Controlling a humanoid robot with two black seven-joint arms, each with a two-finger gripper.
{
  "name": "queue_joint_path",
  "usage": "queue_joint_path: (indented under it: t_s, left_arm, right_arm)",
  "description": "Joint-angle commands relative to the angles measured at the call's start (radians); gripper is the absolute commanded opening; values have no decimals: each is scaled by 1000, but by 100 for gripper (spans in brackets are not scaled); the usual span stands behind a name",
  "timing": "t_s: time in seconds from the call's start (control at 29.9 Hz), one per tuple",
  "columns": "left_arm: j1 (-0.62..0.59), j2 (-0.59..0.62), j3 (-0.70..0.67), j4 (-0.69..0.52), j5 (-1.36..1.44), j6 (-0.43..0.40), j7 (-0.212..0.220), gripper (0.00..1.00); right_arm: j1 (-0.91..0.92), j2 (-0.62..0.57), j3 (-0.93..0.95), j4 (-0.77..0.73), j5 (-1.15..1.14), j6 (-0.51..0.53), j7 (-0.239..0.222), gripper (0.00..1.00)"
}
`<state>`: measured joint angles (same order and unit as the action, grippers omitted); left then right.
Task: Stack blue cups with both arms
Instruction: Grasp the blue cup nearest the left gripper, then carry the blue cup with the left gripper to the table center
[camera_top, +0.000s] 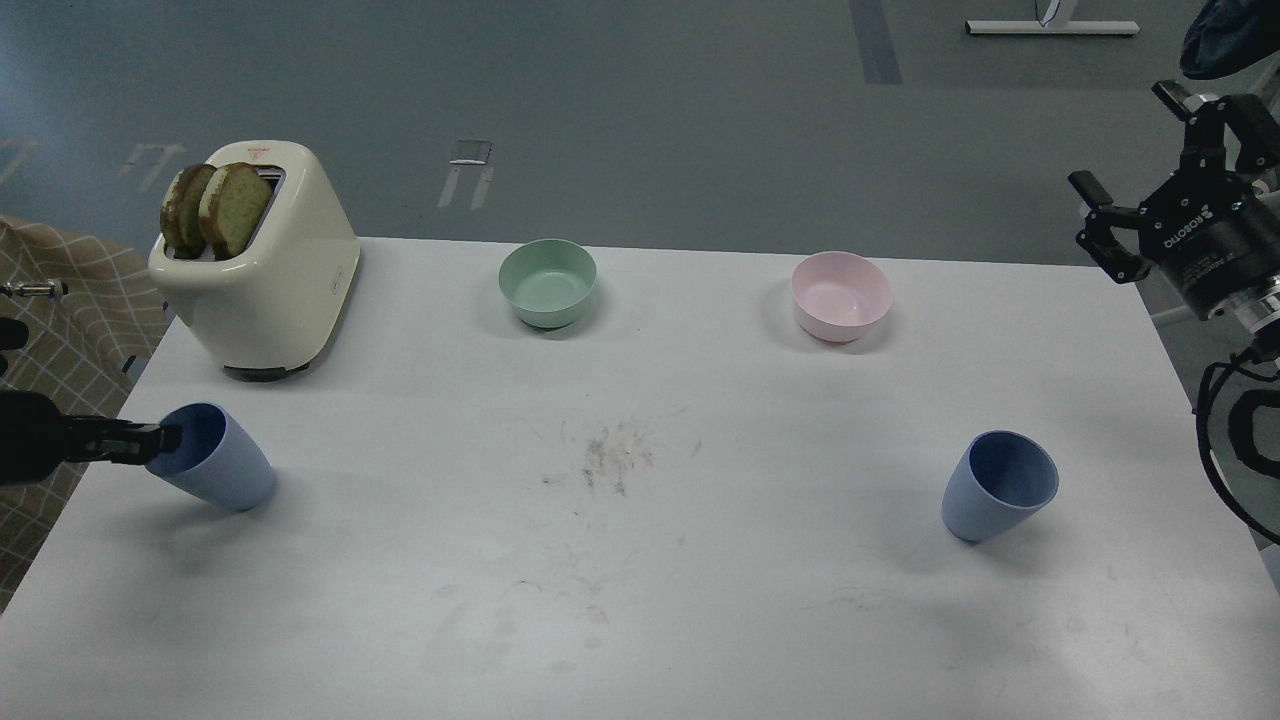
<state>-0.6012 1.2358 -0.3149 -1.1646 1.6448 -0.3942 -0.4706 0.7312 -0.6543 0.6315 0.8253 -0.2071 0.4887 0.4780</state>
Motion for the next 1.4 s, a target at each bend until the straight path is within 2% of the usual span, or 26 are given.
queue_joint_path:
  t_s: [0.0, 0.17, 0.3, 0.43, 0.54, 0.74, 0.84, 1.1, 1.37]
  left_arm:
    - [-34, 19, -10, -130, 12, 1, 0, 0]
    - [-188, 19, -9, -289, 140, -2, 4, 0]
    - [-249, -4, -7, -348, 182, -8, 7, 0]
    - [-316, -134, -3, -371, 216, -29, 26, 0]
    - [-354, -195, -3, -371, 272, -93, 30, 0]
    - [-416, -392, 2, -354, 369, -95, 36, 0]
    - [-417, -481, 5, -323, 411, -95, 70, 0]
    - [-451, -576, 131, -271, 466, -95, 75, 0]
    - [-497, -680, 217, -185, 481, -95, 73, 0]
  right_arm:
    - [17, -1, 4, 0, 0, 0, -1, 100]
    - [79, 1, 4, 1, 0, 0, -1, 100]
    - [128, 2, 2, 1, 0, 0, -1, 100]
    - [183, 4, 1, 0, -9, 0, -1, 100]
    - [229, 5, -3, -8, -23, 0, -1, 100]
    - [327, 10, -44, -8, -26, 0, -3, 100]
    - [384, 12, -93, -9, -26, 0, -3, 100]
    - [504, 45, -187, -15, -26, 0, -1, 100]
    - [525, 76, -196, -22, -26, 0, -3, 100]
